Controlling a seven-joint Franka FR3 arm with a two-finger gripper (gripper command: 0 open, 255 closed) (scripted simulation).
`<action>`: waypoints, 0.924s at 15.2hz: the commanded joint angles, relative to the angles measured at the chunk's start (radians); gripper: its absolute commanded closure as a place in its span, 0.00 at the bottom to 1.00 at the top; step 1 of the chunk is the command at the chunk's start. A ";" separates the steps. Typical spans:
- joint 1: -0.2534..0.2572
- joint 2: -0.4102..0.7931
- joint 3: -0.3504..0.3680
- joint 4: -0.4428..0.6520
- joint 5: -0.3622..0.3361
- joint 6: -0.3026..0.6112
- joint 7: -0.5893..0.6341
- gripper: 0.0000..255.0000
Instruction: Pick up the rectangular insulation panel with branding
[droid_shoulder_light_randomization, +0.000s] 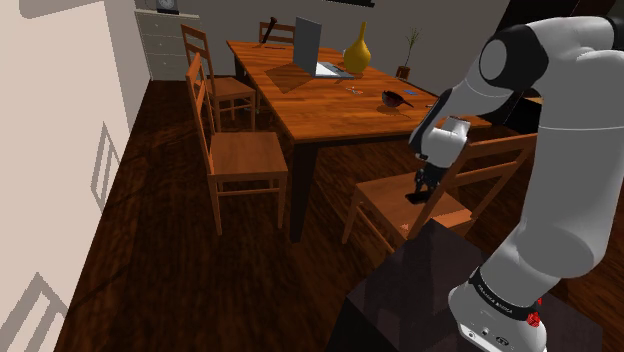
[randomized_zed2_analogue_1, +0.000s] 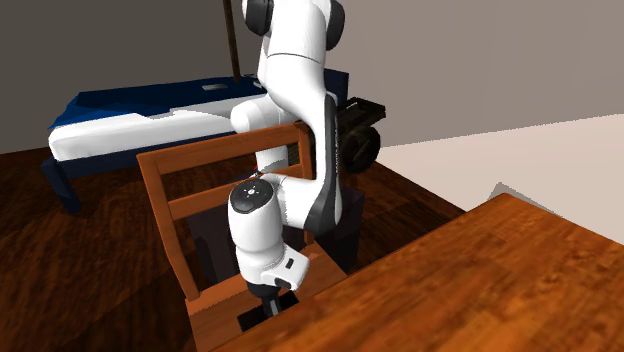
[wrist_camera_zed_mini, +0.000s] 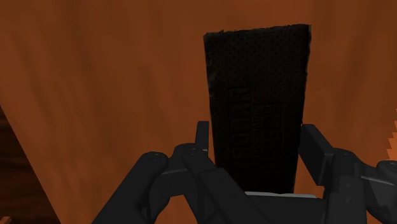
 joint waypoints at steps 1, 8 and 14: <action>0.021 -0.025 -0.028 -0.006 -0.032 -0.015 0.023 1.00; 0.108 -0.130 -0.140 -0.026 -0.172 -0.077 0.122 1.00; 0.166 -0.216 -0.217 -0.032 -0.292 -0.126 0.206 1.00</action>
